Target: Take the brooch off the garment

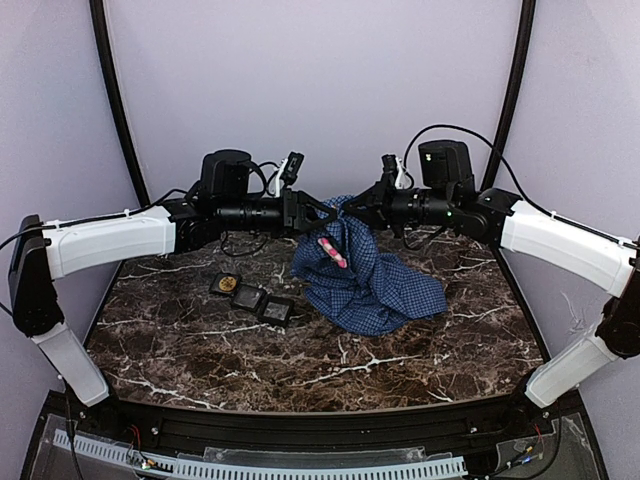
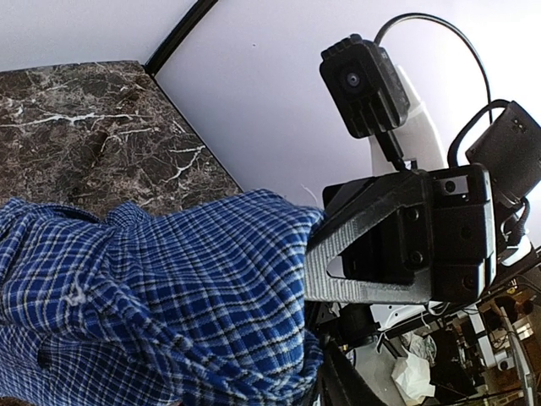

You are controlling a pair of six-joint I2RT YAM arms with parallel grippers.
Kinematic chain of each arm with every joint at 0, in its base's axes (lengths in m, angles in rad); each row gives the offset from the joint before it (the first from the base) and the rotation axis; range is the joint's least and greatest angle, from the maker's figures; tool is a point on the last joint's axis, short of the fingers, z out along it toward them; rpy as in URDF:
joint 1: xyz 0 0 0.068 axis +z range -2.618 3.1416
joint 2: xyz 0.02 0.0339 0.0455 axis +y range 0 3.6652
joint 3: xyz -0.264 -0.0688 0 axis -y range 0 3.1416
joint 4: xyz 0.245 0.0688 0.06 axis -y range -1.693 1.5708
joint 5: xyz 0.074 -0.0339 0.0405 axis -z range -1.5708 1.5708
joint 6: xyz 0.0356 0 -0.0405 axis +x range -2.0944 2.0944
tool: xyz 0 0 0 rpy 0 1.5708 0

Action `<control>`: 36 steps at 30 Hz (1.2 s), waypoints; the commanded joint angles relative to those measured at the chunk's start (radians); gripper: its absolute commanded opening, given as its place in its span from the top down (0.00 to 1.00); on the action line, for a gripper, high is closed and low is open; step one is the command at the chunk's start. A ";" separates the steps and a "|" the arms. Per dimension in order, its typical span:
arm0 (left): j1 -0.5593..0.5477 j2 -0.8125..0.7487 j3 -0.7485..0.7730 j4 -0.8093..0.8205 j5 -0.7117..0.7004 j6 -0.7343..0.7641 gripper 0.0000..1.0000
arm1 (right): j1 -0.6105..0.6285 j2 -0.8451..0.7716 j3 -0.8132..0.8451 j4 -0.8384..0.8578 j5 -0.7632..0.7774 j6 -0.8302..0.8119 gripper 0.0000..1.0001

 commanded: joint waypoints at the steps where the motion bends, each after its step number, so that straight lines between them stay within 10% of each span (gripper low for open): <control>1: 0.005 -0.003 0.028 0.025 0.018 0.007 0.75 | -0.004 -0.016 0.036 0.022 -0.014 -0.016 1.00; 15: 0.004 -0.014 0.048 -0.061 -0.045 0.054 0.99 | -0.010 -0.013 0.068 -0.061 0.020 -0.045 1.00; 20: 0.004 -0.027 0.076 -0.210 -0.158 0.127 0.99 | -0.015 -0.042 0.078 -0.118 0.041 -0.044 0.58; 23: 0.001 -0.034 0.092 -0.268 -0.213 0.152 0.99 | -0.015 -0.066 0.079 -0.136 0.039 -0.014 0.49; 36: -0.064 -0.019 0.170 -0.451 -0.373 0.300 0.99 | 0.004 -0.018 0.058 -0.065 -0.103 0.146 0.71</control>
